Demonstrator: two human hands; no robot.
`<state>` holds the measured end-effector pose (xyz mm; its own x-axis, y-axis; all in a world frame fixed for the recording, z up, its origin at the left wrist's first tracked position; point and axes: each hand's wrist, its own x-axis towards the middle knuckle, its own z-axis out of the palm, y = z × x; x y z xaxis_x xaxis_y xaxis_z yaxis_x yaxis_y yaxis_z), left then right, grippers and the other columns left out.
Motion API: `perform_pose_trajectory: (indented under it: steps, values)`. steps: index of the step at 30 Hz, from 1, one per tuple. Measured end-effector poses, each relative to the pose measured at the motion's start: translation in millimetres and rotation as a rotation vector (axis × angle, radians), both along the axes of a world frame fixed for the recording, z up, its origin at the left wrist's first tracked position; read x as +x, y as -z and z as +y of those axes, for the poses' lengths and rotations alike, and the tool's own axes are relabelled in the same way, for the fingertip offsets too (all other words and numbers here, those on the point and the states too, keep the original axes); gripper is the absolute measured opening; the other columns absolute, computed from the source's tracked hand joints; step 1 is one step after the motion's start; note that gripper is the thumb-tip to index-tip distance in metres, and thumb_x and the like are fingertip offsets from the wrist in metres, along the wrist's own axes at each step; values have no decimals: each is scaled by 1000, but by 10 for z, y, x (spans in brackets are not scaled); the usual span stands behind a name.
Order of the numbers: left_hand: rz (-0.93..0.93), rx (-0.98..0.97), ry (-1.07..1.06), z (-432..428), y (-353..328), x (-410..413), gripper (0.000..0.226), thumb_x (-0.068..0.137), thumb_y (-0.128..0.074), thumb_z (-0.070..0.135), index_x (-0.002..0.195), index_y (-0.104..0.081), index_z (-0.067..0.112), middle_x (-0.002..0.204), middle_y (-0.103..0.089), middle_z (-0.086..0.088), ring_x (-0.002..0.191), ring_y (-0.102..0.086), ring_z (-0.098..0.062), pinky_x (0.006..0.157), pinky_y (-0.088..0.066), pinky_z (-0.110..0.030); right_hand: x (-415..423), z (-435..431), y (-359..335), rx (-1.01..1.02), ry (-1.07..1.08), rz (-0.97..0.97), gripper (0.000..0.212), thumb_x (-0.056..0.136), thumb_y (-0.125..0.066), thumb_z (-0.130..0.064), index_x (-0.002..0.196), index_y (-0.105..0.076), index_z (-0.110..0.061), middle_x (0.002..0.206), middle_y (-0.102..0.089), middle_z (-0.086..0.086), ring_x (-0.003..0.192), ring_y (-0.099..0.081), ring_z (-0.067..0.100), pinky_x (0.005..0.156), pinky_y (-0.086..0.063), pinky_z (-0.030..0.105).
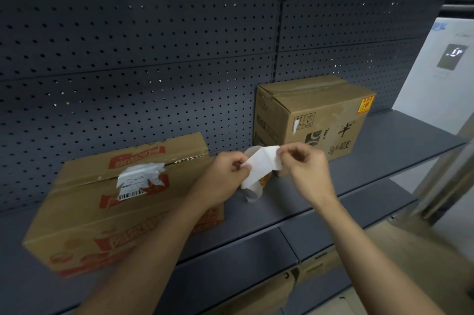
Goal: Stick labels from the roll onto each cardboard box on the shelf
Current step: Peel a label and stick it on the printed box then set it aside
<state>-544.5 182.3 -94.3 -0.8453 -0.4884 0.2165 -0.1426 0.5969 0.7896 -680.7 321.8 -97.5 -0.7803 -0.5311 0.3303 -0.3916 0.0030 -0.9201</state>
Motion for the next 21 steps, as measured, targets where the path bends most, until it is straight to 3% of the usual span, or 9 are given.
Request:
perform_pose_trajectory:
  steps: [3,7,11,15,17,21]
  values:
    - [-46,-53,-44,-5,-24,34,20,85,-54,31,83,-70,19,80,-70,-1,77,-67,-19,70,-56,-45,-45,59,-83,-48,113,-8,18,87,-64,-7,78,-72,-20,75,-70,-5,70,-59,6,68,-46,22]
    - [-109,-153,-82,5,-35,51,17,82,-57,21,68,-58,13,68,-59,-8,63,-54,-19,68,-52,-50,-69,166,-143,-34,206,30,11,88,-64,-13,83,-73,-18,76,-69,-7,71,-60,5,67,-45,20]
    - [-130,-165,-70,45,-14,106,13,81,-60,26,79,-73,23,89,-64,10,84,-60,-10,78,-55,-37,-7,197,-150,-26,221,97,12,89,-65,-14,83,-72,-21,77,-69,-11,70,-60,-4,63,-44,11]
    - [-75,-197,-39,106,-46,219,15,86,-62,26,84,-77,27,85,-62,14,82,-59,-5,77,-53,-33,128,161,-115,-23,191,124,8,90,-66,-16,86,-72,-19,76,-69,-9,69,-60,-1,64,-47,18]
    - [-4,-104,-46,118,-92,274,16,90,-61,24,85,-77,24,84,-69,12,82,-63,-5,78,-55,-35,228,125,-93,-27,169,152,9,91,-66,-17,86,-71,-20,77,-70,-9,70,-62,0,64,-47,19]
    - [121,299,-110,141,-229,355,17,96,-61,22,86,-74,16,79,-73,-5,71,-67,-13,72,-59,-36,448,21,-67,-57,156,348,10,92,-66,-14,86,-70,-21,82,-67,-7,75,-63,7,68,-48,23]
